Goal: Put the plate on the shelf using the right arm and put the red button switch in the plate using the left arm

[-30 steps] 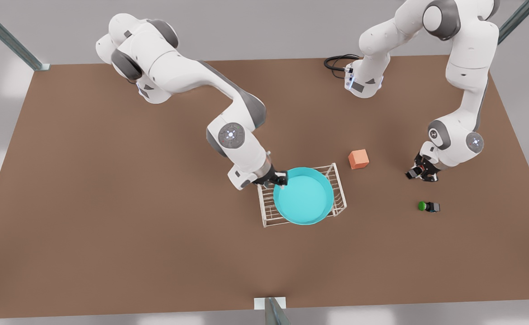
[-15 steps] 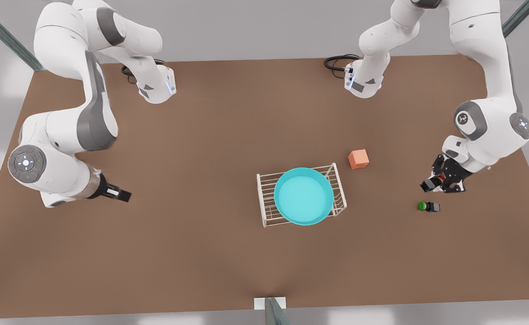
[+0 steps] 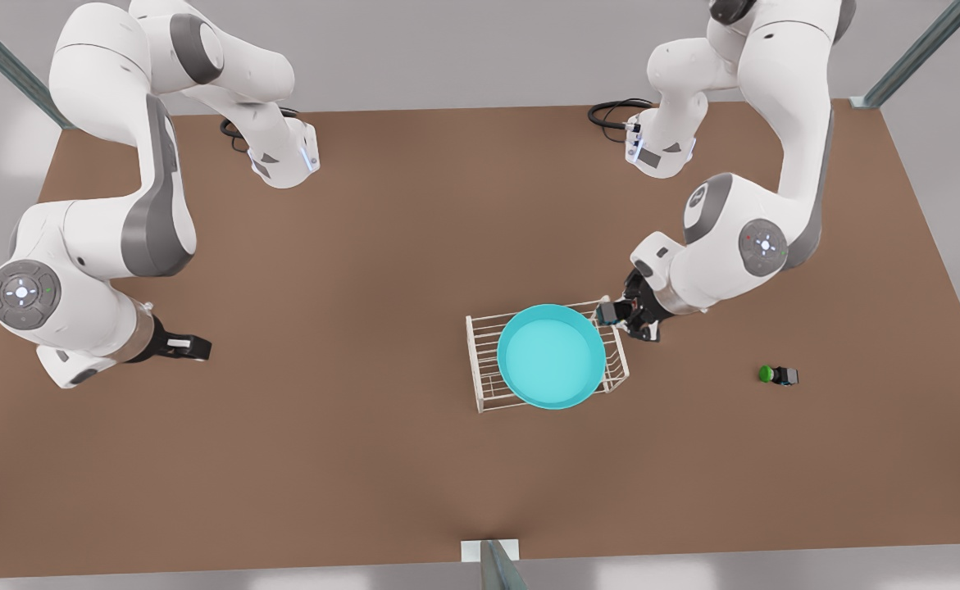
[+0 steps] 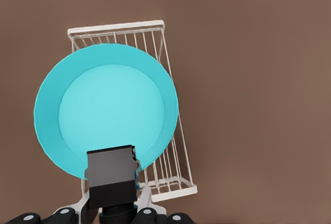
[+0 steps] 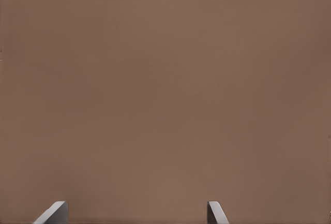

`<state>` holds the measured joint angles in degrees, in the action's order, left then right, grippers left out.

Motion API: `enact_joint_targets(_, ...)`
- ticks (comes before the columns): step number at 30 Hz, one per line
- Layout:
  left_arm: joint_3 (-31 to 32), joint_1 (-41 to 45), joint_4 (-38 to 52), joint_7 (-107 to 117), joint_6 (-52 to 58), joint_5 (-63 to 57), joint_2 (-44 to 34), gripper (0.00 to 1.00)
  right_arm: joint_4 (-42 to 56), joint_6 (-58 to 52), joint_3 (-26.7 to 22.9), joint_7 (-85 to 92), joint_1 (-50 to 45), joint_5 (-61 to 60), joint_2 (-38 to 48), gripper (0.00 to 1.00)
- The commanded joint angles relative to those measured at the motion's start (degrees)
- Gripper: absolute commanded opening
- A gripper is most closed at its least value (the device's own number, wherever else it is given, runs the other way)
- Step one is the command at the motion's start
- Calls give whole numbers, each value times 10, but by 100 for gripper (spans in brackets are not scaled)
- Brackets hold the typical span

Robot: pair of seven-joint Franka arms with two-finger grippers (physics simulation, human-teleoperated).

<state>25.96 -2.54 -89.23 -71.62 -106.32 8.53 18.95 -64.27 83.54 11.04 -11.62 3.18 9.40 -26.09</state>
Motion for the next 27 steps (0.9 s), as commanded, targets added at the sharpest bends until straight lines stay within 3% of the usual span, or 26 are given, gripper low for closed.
enact_joint_targets(1,0,18,25,337,25,-18,21,37,1,1,-1,123,1,0,1,100)
enact_joint_targets(7,-3,90,107,426,19,-76,119,37,1,-2,-1,122,1,4,1,100)
enact_joint_targets(12,-6,112,108,442,-2,-98,148,37,1,-5,-12,123,2,2,2,100)
enact_joint_targets(13,-10,113,108,443,-2,-103,148,100,2,-5,-16,125,2,3,2,100)
enact_joint_targets(18,-29,83,107,441,14,-113,128,100,2,-6,-17,121,2,3,2,100)
enact_joint_targets(24,-28,-151,101,444,119,-127,49,100,1,-5,-16,121,0,3,2,100)
enact_joint_targets(27,-28,-185,92,445,120,-126,49,100,1,-6,-16,121,0,3,2,100)
